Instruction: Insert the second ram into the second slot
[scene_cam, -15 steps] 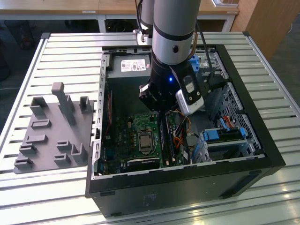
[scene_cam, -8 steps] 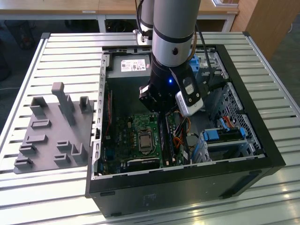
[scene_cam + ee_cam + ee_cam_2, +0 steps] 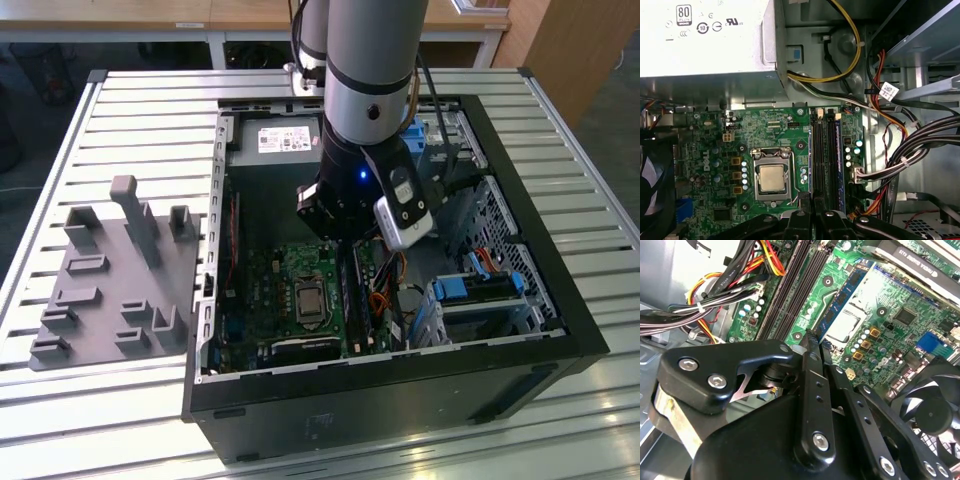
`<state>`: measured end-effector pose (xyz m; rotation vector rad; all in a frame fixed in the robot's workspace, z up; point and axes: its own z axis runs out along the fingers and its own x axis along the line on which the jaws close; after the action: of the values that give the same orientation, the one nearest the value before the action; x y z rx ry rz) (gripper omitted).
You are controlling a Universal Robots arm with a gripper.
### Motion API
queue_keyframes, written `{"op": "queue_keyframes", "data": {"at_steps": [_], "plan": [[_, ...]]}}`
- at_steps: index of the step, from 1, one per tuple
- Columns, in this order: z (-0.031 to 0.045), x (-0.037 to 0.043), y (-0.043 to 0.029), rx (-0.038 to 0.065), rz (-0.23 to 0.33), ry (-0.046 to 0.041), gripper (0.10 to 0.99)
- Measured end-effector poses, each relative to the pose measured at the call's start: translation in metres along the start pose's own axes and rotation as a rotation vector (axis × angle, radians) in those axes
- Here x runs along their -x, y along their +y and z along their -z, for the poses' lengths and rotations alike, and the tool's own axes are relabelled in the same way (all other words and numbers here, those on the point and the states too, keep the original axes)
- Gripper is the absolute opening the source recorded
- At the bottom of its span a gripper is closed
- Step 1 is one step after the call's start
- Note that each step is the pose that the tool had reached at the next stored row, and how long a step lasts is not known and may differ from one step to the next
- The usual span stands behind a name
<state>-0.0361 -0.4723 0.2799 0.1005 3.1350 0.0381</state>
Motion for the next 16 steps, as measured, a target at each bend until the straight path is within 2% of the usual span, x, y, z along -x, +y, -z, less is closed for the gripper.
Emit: {"op": "queue_keyframes", "data": {"at_steps": [8,16], "plan": [[-0.0032,0.0000,-0.0001,0.000,0.001,0.0000,0.137],[-0.0107,0.0000,-0.0003,0.003,0.002,0.0004,0.137]]}}
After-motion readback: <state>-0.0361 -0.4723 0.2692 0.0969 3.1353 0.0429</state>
